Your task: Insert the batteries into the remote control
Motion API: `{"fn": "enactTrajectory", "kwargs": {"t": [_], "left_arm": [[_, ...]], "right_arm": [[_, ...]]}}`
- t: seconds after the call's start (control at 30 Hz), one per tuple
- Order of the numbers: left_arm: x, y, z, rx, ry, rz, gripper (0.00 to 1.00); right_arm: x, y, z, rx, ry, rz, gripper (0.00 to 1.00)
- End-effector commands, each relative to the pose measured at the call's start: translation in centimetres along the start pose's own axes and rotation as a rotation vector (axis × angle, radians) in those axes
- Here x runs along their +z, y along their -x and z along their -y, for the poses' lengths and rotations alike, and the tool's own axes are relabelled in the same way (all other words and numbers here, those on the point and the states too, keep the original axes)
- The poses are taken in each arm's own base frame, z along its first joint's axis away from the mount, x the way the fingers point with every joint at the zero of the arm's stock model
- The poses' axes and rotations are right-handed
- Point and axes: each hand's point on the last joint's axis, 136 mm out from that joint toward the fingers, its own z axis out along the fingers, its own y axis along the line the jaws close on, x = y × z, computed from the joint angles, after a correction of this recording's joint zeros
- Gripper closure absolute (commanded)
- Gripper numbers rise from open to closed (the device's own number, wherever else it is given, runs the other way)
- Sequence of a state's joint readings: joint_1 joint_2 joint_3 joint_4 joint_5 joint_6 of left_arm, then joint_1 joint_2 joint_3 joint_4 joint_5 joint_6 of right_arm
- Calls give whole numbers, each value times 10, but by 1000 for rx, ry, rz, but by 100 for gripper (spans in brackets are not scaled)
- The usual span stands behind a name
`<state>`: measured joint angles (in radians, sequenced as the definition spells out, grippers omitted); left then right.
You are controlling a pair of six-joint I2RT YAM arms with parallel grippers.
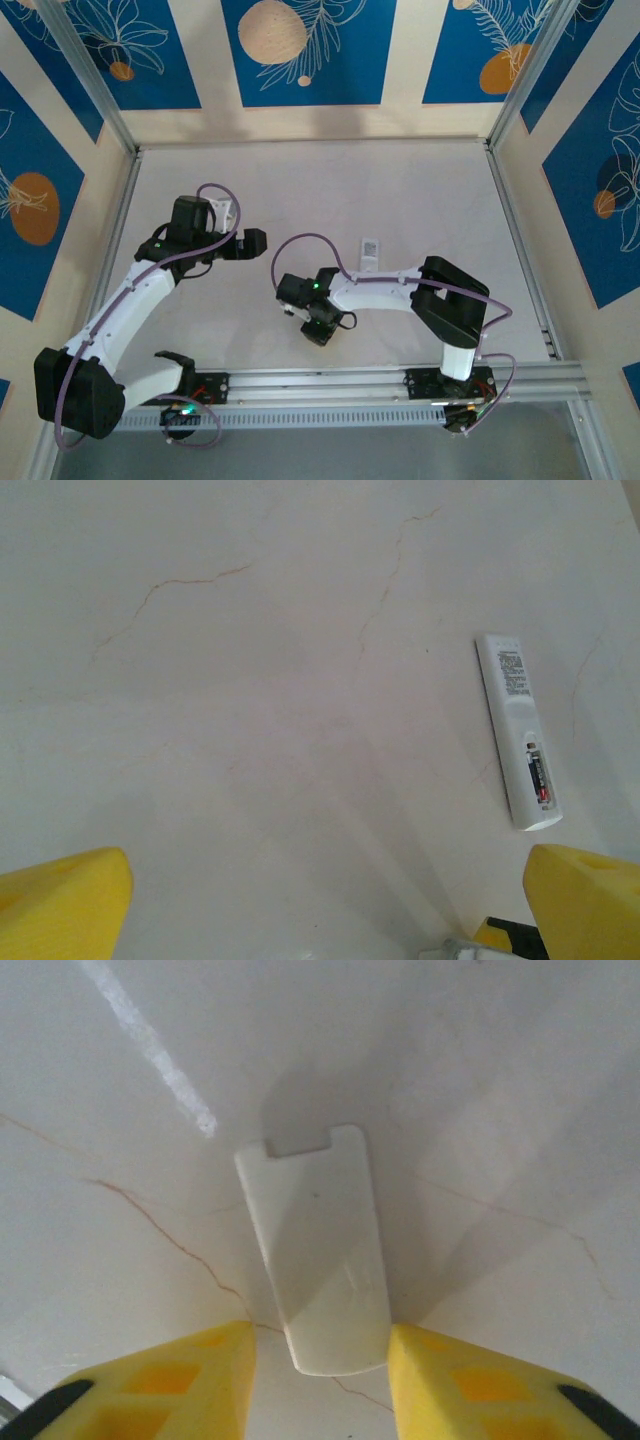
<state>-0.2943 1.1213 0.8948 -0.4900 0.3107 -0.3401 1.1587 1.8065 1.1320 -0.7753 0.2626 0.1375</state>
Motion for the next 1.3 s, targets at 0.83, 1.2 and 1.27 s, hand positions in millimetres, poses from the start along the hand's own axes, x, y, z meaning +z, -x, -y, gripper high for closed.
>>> {"fn": "enactTrajectory", "kwargs": {"t": [0.83, 1.2, 1.27], "left_arm": [[2, -5, -2, -6, -5, -18, 0], [0, -4, -4, 8, 7, -9, 0], [-2, -3, -3, 15, 10, -3, 0]], "right_arm": [[18, -19, -3, -15, -4, -100, 62], [-21, 1, 1, 59, 28, 51, 69], [-35, 2, 13, 123, 6, 105, 69]]}}
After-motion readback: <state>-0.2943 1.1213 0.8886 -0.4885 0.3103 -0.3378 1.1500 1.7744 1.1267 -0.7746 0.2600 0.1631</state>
